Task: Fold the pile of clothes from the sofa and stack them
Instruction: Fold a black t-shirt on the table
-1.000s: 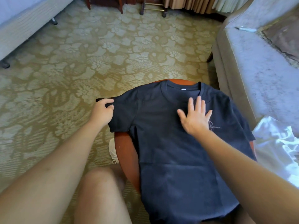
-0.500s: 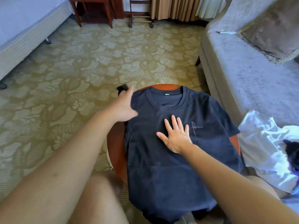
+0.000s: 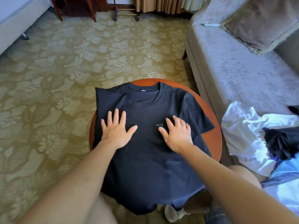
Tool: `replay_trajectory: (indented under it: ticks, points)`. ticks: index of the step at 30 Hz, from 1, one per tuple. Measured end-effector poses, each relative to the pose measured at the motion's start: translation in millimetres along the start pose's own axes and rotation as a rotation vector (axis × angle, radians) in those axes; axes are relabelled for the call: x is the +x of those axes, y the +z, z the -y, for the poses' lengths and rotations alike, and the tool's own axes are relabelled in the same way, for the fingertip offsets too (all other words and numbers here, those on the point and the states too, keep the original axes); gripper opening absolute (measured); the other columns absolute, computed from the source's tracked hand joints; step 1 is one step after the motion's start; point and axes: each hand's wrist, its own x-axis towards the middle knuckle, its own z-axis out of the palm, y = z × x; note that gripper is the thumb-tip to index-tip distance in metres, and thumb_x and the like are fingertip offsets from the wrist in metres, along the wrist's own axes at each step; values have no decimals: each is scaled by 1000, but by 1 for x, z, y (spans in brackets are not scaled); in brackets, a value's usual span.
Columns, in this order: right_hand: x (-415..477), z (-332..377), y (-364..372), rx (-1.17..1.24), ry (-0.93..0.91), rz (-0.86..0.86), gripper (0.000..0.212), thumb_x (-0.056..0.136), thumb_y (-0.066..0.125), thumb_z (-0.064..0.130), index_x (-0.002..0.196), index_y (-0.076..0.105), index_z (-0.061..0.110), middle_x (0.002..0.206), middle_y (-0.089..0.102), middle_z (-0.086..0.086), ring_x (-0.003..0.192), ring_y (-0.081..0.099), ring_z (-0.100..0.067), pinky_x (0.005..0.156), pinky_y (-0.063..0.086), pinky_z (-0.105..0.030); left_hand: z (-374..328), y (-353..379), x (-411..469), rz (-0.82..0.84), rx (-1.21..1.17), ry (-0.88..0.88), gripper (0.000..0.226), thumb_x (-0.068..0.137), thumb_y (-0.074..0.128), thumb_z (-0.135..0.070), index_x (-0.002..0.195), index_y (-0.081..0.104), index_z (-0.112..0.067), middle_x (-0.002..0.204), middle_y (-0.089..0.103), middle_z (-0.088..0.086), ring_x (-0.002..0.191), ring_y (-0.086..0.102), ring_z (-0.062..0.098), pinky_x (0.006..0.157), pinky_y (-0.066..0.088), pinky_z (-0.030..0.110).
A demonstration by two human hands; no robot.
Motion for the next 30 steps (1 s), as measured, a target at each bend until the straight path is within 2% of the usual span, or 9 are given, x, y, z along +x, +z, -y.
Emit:
replay_trajectory:
  ticks: [2, 5, 9, 15, 22, 24, 26, 27, 30]
  points:
    - [10, 1, -6, 115, 57, -156, 52, 98, 37, 49, 140, 44, 19, 144, 40, -9, 131, 36, -32, 107, 28, -48, 22, -1, -1, 1, 29, -7, 84, 90, 17, -73, 155, -6, -26, 161, -18, 1, 148, -17, 27, 119, -3, 54]
    - [21, -27, -10, 185, 244, -308, 51, 94, 42, 38, 138, 45, 12, 142, 43, -16, 128, 40, -39, 106, 28, -54, 34, -3, -5, 14, 27, -7, 83, 90, 19, -73, 155, -5, -27, 162, -16, 0, 148, -17, 27, 119, -4, 54]
    - [12, -71, -8, 160, 449, -224, 43, 94, 51, 31, 132, 48, 9, 138, 42, -16, 128, 36, -37, 104, 29, -50, 17, -6, 1, 14, -39, -86, 82, 89, 17, -75, 155, -2, -31, 163, -9, 4, 148, -15, 31, 117, -6, 57]
    - [28, -105, -26, 211, 409, -215, 23, 97, 47, 22, 107, 55, 3, 116, 55, -20, 112, 51, -41, 90, 40, -47, 6, 3, 4, -29, 34, -123, 85, 86, 10, -78, 154, -6, -31, 162, -13, 4, 147, -16, 35, 115, -5, 61]
    - [68, -158, -62, 270, 438, -162, 20, 98, 45, 23, 108, 51, 6, 108, 63, -23, 104, 57, -40, 84, 43, -41, 3, 6, 8, -49, 45, -145, 86, 84, 9, -79, 154, -6, -31, 162, -16, 2, 147, -17, 31, 115, -4, 62]
    - [66, -166, -55, 412, 469, -164, 28, 96, 51, 27, 115, 53, 7, 114, 63, -19, 109, 56, -37, 88, 43, -39, -1, 7, 10, -59, 37, -153, 86, 84, 9, -79, 154, -5, -30, 162, -15, 2, 147, -16, 31, 115, -4, 62]
    - [59, -169, -51, 690, 562, -211, 55, 88, 62, 37, 133, 47, 9, 127, 58, -15, 116, 56, -32, 99, 44, -40, -3, 7, 11, -69, 38, -161, 86, 85, 10, -78, 155, -4, -29, 162, -14, 3, 147, -16, 32, 114, -4, 62]
    - [53, -170, -48, 863, 629, -229, 68, 83, 67, 38, 140, 41, 11, 127, 57, -15, 111, 59, -30, 96, 48, -41, -4, 7, 11, -66, 38, -163, 86, 85, 10, -78, 155, -3, -29, 162, -14, 3, 147, -15, 32, 114, -4, 62]
    - [32, -175, -41, 1121, 714, -177, 74, 84, 65, 14, 148, 28, 12, 94, 60, -19, 68, 57, -26, 61, 49, -32, -7, 6, 12, -60, 28, -166, 86, 86, 11, -78, 155, -4, -29, 162, -13, 4, 147, -15, 32, 115, -4, 62]
